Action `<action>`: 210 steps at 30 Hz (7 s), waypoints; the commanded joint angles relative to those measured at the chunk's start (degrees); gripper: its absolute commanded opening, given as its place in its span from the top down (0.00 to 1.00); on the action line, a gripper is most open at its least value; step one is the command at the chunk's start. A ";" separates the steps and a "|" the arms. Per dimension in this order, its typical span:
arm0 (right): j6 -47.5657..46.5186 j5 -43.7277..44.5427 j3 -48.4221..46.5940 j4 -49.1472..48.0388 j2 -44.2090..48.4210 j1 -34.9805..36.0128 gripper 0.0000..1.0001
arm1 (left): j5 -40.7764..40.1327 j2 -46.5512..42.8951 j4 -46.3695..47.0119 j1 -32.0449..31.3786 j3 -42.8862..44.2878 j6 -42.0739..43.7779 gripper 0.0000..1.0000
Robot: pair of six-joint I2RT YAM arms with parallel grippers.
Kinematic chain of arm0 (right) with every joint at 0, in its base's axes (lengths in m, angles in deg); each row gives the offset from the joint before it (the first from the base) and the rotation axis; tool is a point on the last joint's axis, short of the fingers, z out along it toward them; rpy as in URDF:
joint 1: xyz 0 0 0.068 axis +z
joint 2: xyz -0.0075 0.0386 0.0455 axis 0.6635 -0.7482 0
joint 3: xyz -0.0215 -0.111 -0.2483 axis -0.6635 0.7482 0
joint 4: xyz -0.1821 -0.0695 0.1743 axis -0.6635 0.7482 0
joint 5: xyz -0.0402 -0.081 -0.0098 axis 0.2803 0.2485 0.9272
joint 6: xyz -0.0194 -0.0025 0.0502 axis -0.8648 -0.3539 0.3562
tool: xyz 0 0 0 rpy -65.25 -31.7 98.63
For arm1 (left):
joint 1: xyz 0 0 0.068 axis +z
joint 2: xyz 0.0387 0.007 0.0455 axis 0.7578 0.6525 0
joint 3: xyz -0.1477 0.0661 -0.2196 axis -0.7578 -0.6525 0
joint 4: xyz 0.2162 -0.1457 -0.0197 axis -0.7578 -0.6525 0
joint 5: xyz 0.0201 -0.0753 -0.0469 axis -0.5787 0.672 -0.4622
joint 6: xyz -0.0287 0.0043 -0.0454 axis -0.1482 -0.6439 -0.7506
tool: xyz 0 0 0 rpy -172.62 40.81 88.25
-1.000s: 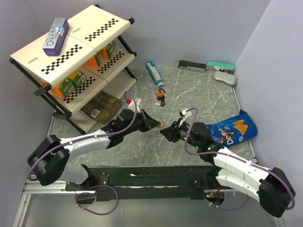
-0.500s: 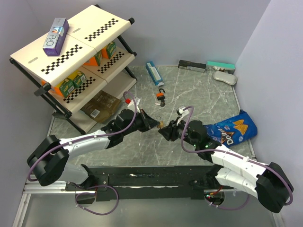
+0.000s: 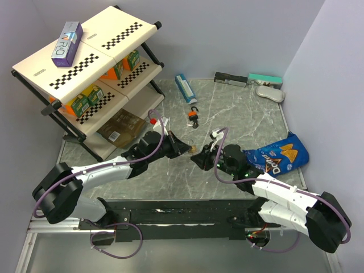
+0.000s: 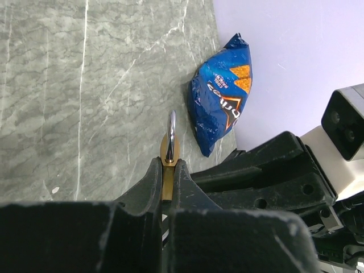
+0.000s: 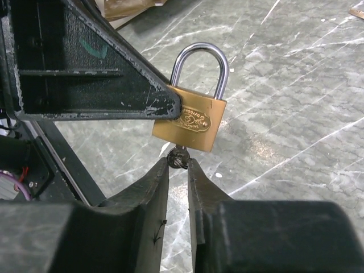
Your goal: Unlock with the key
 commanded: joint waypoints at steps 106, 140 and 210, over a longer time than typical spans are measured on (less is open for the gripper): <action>-7.13 32.19 -18.50 23.03 -8.50 14.11 0.59 | -5.19 3.34 -2.27 -1.95 5.40 -0.49 0.99; -5.54 34.39 -22.89 23.73 -16.41 14.91 0.84 | -3.79 2.90 -0.78 -1.78 4.44 -1.28 0.99; -7.83 -23.18 -25.71 17.67 -3.58 -1.09 0.35 | 47.80 -11.25 -22.14 12.46 7.52 40.65 0.99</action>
